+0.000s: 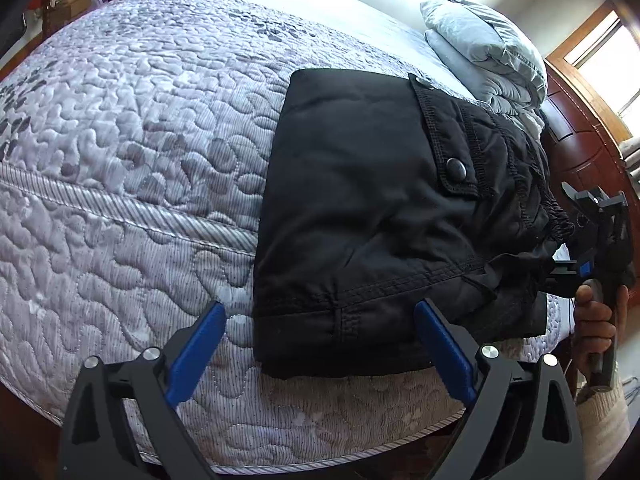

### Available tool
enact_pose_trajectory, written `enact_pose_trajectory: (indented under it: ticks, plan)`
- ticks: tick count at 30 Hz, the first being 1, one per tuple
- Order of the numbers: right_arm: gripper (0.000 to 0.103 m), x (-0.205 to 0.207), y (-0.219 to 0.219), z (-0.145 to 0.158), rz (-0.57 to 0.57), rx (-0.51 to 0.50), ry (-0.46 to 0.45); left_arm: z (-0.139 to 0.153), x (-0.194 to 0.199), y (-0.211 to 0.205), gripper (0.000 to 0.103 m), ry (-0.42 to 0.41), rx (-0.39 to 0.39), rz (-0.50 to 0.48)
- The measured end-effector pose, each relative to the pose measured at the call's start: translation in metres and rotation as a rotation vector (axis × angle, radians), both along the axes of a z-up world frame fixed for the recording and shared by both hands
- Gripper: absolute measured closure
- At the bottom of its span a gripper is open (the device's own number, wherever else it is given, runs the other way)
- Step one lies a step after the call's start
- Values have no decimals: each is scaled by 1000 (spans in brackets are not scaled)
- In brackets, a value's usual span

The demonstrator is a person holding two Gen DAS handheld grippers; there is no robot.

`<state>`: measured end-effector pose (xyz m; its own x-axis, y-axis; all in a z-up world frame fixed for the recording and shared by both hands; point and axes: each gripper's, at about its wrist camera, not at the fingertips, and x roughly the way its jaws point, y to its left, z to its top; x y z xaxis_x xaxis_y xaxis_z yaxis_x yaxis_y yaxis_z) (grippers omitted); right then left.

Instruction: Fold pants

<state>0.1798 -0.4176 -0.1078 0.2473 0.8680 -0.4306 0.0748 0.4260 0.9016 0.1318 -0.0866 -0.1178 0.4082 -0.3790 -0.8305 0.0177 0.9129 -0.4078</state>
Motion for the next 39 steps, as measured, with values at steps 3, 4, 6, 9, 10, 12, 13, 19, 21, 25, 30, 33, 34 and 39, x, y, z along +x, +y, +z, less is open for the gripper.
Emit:
enact_pose_trajectory:
  ticks: [3,4,6,9,10,12,13,19,21,25,30,33,34,39]
  plan:
    - [12,4,10,1,10,-14,-10,0,-2,3,7,1,0,3]
    - [13,5,14,1,14,-19,-12,1,-3,5,7,2,1,8]
    - [18,7,18,1,16,-26,-13,1,-5,10,7,7,-2,22]
    - [29,10,25,1,18,-36,-12,2,-8,17,7,8,-3,42]
    - [33,11,21,0,17,-35,-9,2,-9,21,7,10,-4,51]
    - [42,9,18,0,22,-25,-9,1,-11,25,7,15,-5,60]
    - [45,9,18,-1,23,-24,-3,0,-12,29,7,20,-7,68]
    - [76,6,14,-1,12,18,35,-3,-18,40,7,41,-25,101]
    - [77,4,18,6,15,19,23,-4,-21,45,7,46,-28,115]
    - [78,4,34,37,43,8,-31,-7,-29,58,7,57,-46,152]
    - [78,3,54,80,76,12,-92,-4,-38,69,7,61,-63,192]
    - [78,1,61,100,90,29,-124,-3,-44,75,7,62,-74,210]
    - [78,-1,63,109,97,35,-139,-1,-45,75,7,61,-75,213]
    - [78,-10,59,139,117,78,-204,2,-54,84,7,50,-91,234]
